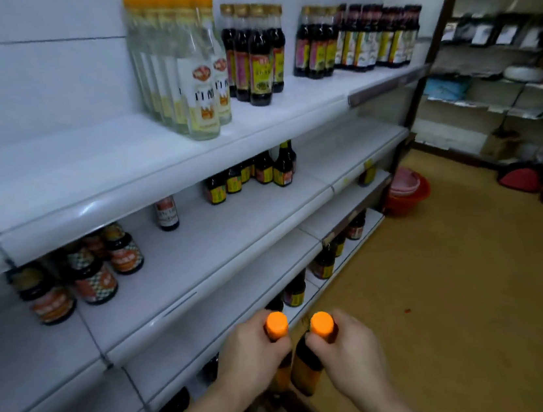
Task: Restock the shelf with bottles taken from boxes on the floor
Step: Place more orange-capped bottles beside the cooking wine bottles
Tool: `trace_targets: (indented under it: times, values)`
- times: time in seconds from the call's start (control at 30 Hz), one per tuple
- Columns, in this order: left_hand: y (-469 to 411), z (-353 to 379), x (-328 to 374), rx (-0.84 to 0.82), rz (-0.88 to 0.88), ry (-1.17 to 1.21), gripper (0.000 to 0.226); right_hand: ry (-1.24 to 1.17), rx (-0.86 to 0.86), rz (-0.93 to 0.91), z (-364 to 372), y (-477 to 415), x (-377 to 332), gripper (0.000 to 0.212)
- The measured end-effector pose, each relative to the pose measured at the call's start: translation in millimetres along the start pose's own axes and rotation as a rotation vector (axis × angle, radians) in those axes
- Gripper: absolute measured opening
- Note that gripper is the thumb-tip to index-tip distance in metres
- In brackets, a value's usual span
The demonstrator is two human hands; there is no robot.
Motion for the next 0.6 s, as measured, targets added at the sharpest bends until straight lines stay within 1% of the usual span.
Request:
trace_targets:
  times: [0.17,0.27,0.4,0.5,0.6]
  values:
    - [5.8,-57.3,30.9,0.088,0.004,-0.005,0.029,-0.031,-0.011,-0.104,-23.6,12.1,-47.0,0.028]
    - [13.5,-87.6,45.8,0.145,0.018,-0.012,0.033,-0.009,-0.004,-0.165,-35.6,16.7,-71.4,0.027]
    - [23.4,-121.0,57.8,0.199,0.019,0.048,0.030,-0.023,0.003,-0.285,-47.7,22.5,-100.2,0.032]
    - [29.6,-142.3,63.8,0.211,0.015,0.058,0.028,-0.038,-0.002,-0.356,-54.8,24.1,-119.6,0.037]
    - [37.5,-164.3,67.1,0.241,0.017,0.061,0.030,-0.069,-0.040,-0.405,-57.9,27.8,-139.2,0.036]
Point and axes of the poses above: each hand's wrist, its own y-axis away from the middle knuckle, its own z-axis out of the palm, x = y × z, the point moved 6 cm from there along -y, towards the middle knuckle, and after that the axes turned 15 degrees about -y, right-handed, at the moved point
